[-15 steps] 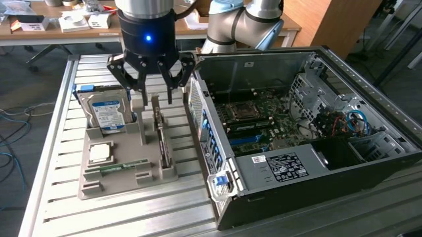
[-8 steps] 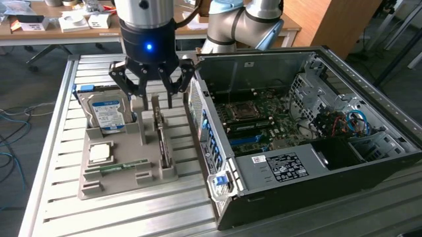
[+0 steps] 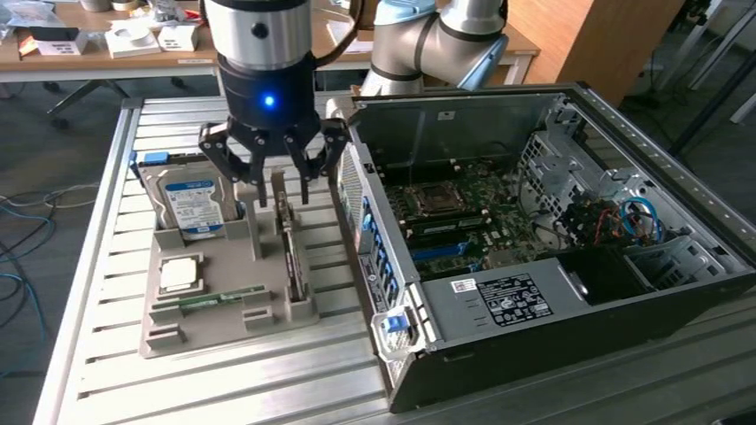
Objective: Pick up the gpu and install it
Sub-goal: 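Pick up the gpu and move the gpu toward the slot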
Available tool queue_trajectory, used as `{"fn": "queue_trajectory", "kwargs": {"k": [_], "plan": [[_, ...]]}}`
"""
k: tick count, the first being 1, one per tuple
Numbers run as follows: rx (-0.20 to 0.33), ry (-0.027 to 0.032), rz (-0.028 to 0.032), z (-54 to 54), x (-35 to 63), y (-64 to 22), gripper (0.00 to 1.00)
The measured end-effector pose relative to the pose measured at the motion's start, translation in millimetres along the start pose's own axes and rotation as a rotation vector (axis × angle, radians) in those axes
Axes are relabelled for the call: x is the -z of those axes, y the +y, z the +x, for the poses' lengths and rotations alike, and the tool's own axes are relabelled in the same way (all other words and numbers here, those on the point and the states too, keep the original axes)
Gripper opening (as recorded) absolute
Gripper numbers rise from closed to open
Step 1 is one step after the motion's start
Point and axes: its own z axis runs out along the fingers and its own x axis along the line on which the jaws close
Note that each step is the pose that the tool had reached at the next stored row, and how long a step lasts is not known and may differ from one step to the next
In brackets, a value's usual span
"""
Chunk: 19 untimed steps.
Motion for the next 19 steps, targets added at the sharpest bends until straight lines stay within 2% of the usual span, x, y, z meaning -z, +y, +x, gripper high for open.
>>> {"fn": "queue_trajectory", "kwargs": {"k": [19], "plan": [[0.000, 0.0003, -0.0001, 0.8, -34.6, -1.6, 0.51]]}}
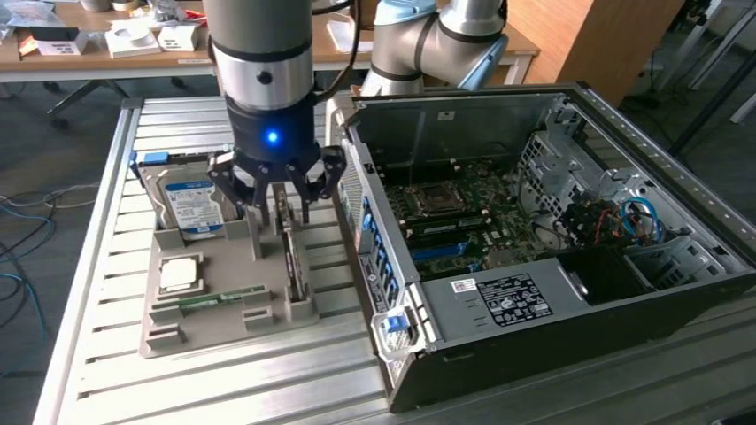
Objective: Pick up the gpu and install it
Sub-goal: 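Pick up the gpu and move the gpu toward the slot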
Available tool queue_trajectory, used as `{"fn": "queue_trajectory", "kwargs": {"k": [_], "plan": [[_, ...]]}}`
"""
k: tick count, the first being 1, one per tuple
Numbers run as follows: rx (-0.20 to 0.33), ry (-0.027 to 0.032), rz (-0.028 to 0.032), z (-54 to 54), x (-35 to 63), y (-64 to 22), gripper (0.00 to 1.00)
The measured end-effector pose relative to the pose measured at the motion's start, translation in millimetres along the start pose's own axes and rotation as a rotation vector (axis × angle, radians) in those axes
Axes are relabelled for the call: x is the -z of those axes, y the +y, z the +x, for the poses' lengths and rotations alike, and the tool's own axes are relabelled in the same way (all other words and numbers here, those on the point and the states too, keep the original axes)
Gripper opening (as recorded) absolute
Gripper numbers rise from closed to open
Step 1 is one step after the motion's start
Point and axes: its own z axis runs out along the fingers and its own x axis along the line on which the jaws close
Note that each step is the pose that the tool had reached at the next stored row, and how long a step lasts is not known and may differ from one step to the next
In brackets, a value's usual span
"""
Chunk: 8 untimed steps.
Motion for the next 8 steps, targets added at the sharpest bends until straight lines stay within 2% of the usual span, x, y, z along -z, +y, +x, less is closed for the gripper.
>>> {"fn": "queue_trajectory", "kwargs": {"k": [8], "plan": [[-0.001, 0.0000, 0.0001, 0.3, -13.0, -0.6, 0.51]]}}
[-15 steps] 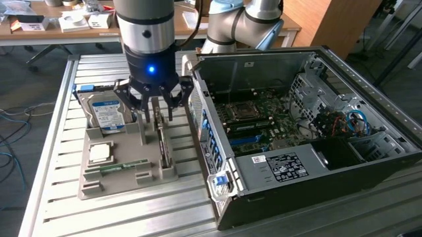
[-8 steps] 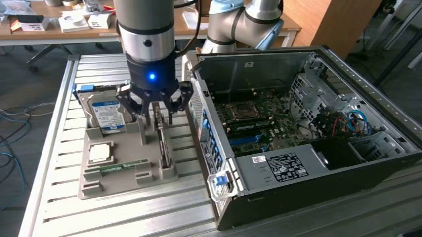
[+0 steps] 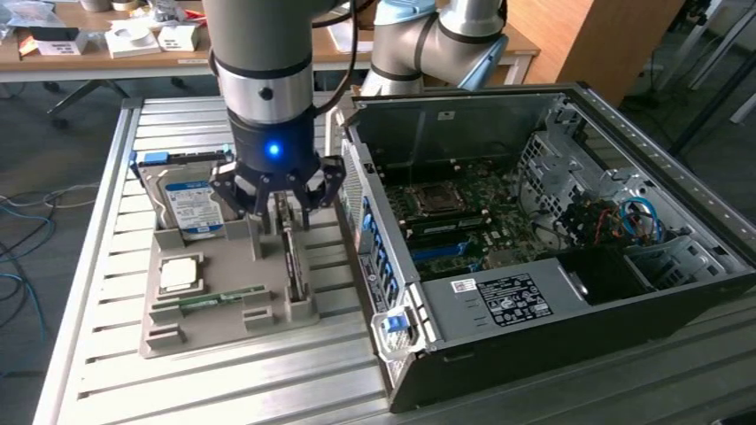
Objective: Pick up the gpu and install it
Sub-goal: 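Pick up the gpu and move the gpu toward the slot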
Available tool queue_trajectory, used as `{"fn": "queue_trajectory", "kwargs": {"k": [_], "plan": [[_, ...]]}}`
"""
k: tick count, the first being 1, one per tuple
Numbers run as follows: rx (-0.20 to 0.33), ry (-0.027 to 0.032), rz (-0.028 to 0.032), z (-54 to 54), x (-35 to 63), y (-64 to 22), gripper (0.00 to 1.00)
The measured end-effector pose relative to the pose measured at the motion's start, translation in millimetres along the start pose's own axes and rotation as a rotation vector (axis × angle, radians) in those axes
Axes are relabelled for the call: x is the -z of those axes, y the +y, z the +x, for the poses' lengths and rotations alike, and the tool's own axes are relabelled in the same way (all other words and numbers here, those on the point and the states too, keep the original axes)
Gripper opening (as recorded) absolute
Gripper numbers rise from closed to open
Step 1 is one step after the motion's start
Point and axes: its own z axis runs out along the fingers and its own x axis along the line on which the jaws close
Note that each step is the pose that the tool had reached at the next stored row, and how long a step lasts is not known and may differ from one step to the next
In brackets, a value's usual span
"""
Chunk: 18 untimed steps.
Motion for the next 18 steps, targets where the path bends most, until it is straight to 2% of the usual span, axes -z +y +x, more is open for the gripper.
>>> {"fn": "queue_trajectory", "kwargs": {"k": [18], "plan": [[-0.003, -0.0001, 0.0000, 0.7, -29.4, -1.2, 0.51]]}}
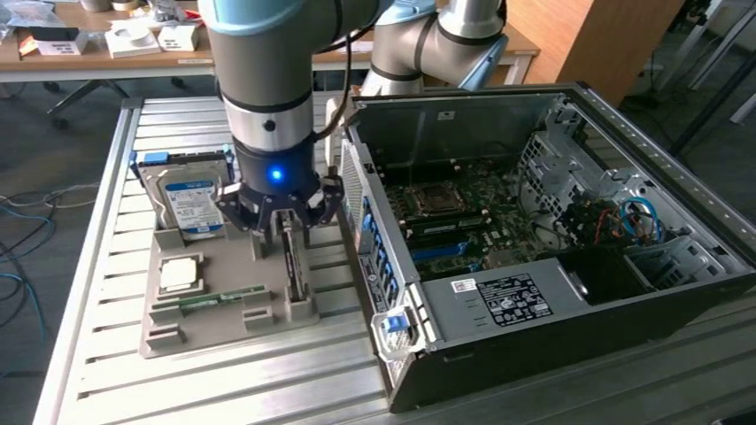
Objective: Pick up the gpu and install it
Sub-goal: 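Pick up the gpu and move the gpu toward the slot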
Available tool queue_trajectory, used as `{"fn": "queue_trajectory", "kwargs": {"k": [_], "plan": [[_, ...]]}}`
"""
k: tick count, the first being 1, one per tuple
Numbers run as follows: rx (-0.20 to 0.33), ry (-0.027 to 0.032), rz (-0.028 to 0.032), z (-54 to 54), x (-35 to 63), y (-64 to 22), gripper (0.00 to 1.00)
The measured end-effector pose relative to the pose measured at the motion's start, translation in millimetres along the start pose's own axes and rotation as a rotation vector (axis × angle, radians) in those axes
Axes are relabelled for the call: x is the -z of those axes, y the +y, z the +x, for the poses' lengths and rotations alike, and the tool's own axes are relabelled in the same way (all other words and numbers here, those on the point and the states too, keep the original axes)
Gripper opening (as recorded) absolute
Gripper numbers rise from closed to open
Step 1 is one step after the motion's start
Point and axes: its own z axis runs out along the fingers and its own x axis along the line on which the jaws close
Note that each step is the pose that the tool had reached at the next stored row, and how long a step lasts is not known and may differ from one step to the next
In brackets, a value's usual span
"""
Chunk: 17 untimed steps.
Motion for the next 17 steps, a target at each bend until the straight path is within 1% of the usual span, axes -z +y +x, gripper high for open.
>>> {"fn": "queue_trajectory", "kwargs": {"k": [8, 13, 17], "plan": [[-0.001, 0.0000, 0.0000, 0.4, -14.4, -0.4, 0.51], [-0.001, 0.0001, 0.0002, 0.4, -15.2, -0.5, 0.51], [-0.001, 0.0000, 0.0001, 1.1, -16.3, 6.1, 0.51]]}}
